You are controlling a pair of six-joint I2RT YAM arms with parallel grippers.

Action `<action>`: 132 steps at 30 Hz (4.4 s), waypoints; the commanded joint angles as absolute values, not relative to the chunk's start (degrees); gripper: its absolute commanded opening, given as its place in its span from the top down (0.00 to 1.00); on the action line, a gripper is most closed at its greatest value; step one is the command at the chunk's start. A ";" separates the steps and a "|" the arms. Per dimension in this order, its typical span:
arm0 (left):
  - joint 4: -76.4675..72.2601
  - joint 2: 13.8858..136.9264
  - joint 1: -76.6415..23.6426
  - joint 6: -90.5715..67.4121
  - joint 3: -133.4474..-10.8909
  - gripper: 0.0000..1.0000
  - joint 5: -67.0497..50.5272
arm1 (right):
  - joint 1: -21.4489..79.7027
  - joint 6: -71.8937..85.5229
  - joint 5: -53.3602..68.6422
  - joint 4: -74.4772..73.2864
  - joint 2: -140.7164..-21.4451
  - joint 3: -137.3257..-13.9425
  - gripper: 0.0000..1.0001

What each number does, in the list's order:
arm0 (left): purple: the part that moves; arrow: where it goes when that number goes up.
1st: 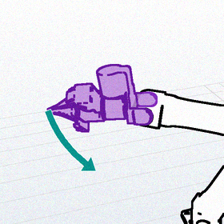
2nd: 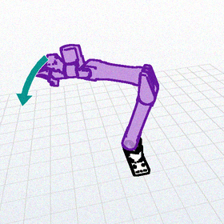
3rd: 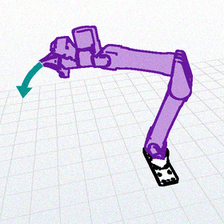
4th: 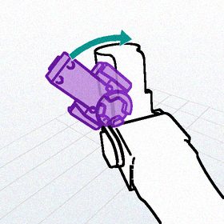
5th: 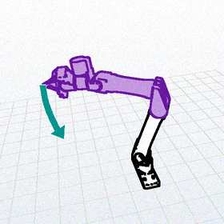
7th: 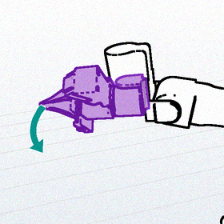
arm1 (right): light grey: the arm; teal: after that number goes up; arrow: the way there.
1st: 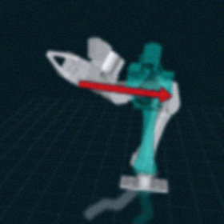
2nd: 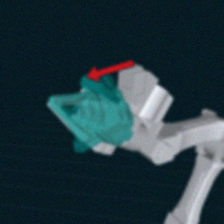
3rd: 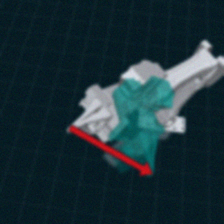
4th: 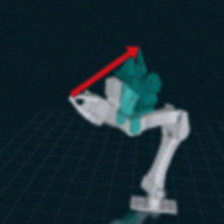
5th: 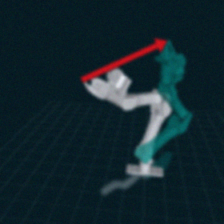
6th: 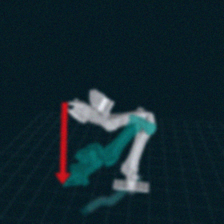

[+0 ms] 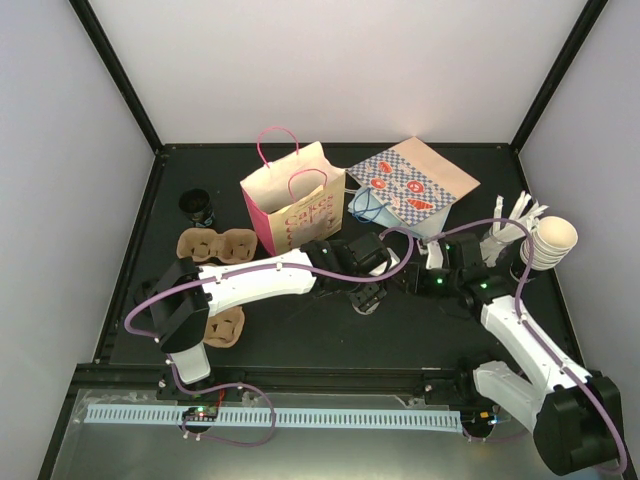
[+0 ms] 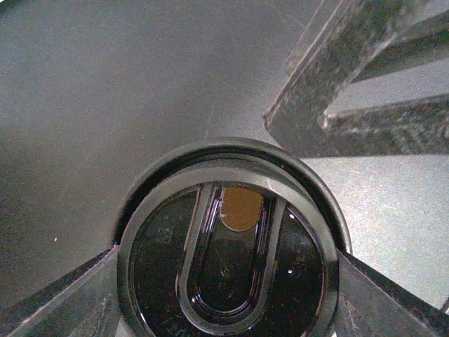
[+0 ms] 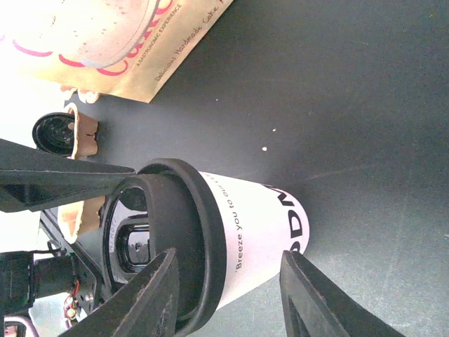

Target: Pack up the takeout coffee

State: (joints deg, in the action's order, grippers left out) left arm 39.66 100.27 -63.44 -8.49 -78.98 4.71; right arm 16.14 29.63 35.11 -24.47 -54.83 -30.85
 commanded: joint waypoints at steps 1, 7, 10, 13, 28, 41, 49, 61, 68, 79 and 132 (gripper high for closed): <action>44.01 102.70 -63.81 -7.82 -78.65 0.22 0.40 | 14.60 28.31 36.09 -24.35 -52.45 -32.52 0.57; 43.86 102.59 -63.80 -7.73 -78.66 0.22 0.20 | 14.24 27.92 36.28 -24.24 -54.10 -31.86 0.57; 43.90 102.57 -63.79 -7.64 -78.66 0.22 0.15 | 14.19 27.81 36.68 -23.77 -55.08 -31.49 0.57; 43.88 102.57 -63.81 -7.58 -78.59 0.22 0.16 | 14.19 27.21 37.18 -23.57 -55.68 -31.60 0.57; 44.05 102.81 -63.88 -7.46 -79.00 0.22 -0.22 | 14.24 26.48 40.43 -21.75 -59.63 -31.73 0.57; 44.29 103.01 -63.96 -7.38 -78.96 0.22 -0.62 | 14.23 26.87 40.75 -20.20 -63.86 -31.03 0.57; 44.31 103.17 -63.99 -7.30 -78.54 0.22 -0.25 | 14.24 30.47 41.84 -12.74 -65.52 -22.03 0.57; 43.53 103.76 -64.02 -7.35 -77.61 0.22 -1.45 | 14.23 34.86 38.81 -4.48 -69.06 -11.46 0.61; 44.61 104.79 -63.98 -7.54 -78.23 0.22 -3.23 | 14.24 34.62 34.64 -8.65 -69.19 -12.77 0.63; 46.39 106.18 -63.98 -8.42 -78.93 0.22 -4.13 | 15.00 32.97 36.25 -11.53 -66.78 -14.88 0.64; 47.90 97.51 -63.84 -8.32 -72.61 0.22 -1.16 | 26.53 27.94 29.21 -26.55 -55.72 -35.59 0.58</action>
